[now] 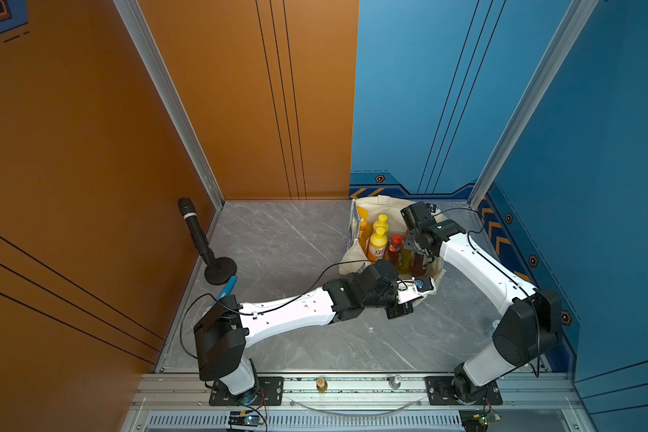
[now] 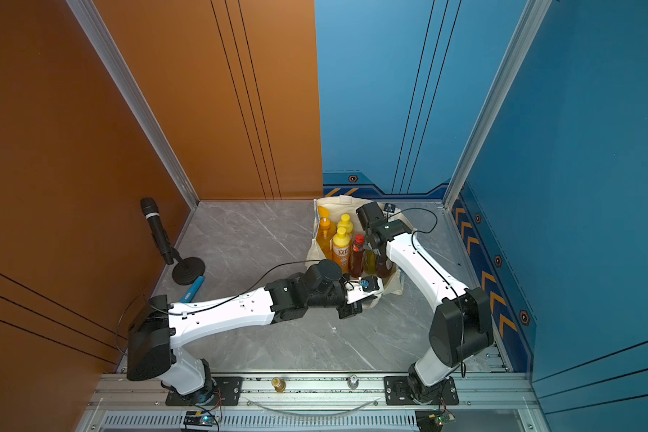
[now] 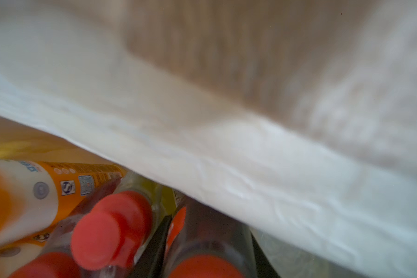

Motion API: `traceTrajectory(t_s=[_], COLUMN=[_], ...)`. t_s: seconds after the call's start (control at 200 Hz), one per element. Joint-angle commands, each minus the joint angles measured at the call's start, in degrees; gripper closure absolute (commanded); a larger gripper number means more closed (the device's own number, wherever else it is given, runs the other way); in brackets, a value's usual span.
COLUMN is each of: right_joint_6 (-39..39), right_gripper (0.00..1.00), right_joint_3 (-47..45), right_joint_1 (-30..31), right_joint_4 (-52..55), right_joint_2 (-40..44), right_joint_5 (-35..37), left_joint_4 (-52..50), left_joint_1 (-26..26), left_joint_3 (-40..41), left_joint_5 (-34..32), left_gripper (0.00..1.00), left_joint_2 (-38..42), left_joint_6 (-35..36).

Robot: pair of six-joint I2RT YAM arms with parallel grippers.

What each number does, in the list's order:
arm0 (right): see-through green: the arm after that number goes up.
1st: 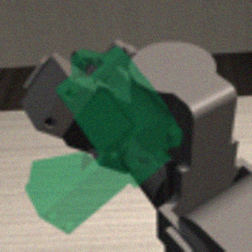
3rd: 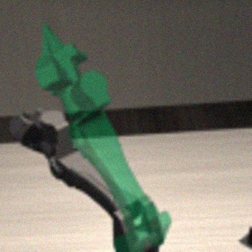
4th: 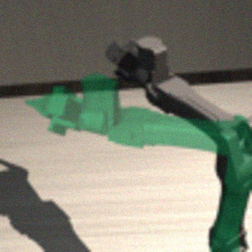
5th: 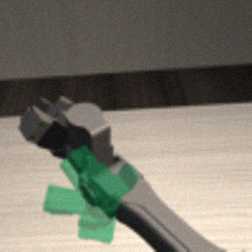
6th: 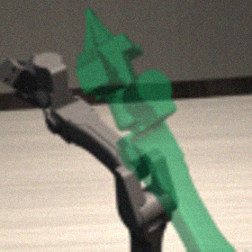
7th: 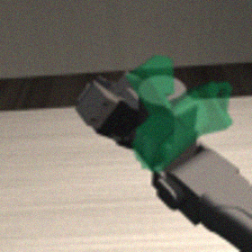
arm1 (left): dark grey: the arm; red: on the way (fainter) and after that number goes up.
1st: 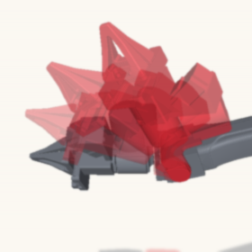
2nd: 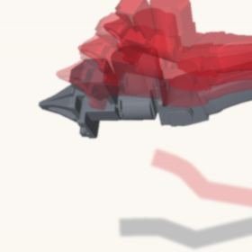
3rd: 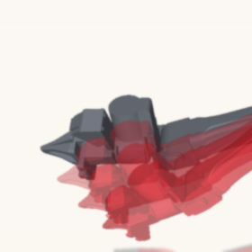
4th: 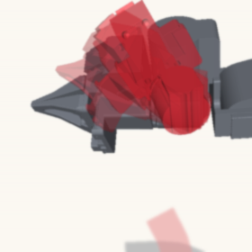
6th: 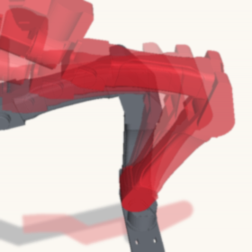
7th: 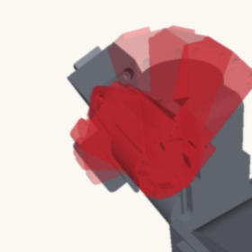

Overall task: Pack dish soap into the shopping bag
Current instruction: Place the bottle of dish soap in the shopping bag.

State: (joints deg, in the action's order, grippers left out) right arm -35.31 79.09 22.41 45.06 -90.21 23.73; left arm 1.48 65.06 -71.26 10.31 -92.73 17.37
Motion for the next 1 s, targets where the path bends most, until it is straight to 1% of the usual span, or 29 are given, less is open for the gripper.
traceTrajectory(t_s=[0.0,0.155,0.526,0.786,0.991], right_joint_6=[-1.4,0.1,2.0,2.1,2.9], right_gripper=[0.93,0.92,0.92,0.92,0.92], right_joint_3=[-3.0,-8.7,-9.4,-8.7,-8.8], right_joint_1=[-1.7,-3.2,-3.9,-4.2,-4.7], right_joint_4=[-7.1,-12.1,-12.6,-10.1,-9.0], right_joint_2=[6.3,9.6,7.7,3.4,1.7], right_joint_5=[-0.8,-4.2,-7.3,-6.9,-5.5], left_joint_4=[0.0,0.0,0.6,1.0,4.5], left_joint_1=[1.2,1.3,1.5,1.6,1.6], left_joint_3=[-0.3,-0.2,0.4,0.6,1.8], left_joint_5=[1.2,1.3,0.8,0.4,-1.4], left_gripper=[1.00,1.00,1.00,1.00,1.00], left_joint_2=[3.2,3.9,4.9,5.5,8.0], left_joint_6=[-0.2,-0.4,-1.0,-1.5,-3.0])
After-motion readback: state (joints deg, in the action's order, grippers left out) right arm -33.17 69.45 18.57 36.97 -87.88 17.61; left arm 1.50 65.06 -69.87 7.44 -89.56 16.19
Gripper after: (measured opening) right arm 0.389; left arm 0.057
